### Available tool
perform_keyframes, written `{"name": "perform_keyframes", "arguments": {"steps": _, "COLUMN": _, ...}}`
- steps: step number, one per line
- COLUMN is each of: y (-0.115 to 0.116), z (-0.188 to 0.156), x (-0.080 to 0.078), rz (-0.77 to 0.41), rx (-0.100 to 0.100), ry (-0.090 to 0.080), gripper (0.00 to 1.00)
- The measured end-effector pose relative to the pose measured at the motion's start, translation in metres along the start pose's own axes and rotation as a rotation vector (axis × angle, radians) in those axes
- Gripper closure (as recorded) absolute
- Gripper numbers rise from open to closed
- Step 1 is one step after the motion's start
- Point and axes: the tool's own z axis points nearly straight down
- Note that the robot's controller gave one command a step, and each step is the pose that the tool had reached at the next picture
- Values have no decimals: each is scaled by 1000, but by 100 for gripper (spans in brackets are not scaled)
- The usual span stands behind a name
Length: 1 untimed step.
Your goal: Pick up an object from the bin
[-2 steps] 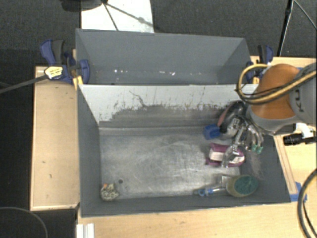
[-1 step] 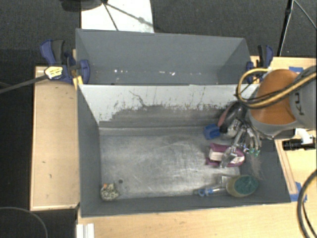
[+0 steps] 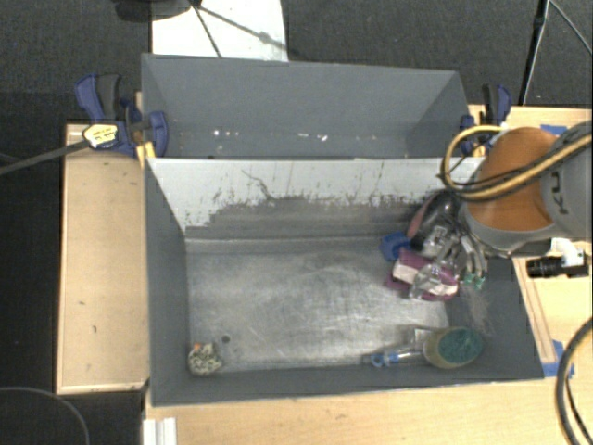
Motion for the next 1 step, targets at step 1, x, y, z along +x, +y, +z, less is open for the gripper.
{"name": "perform_keyframes", "arguments": {"steps": 1, "y": -4, "z": -146, "x": 9, "rz": -23, "rx": 1, "ry": -4, "gripper": 100}}
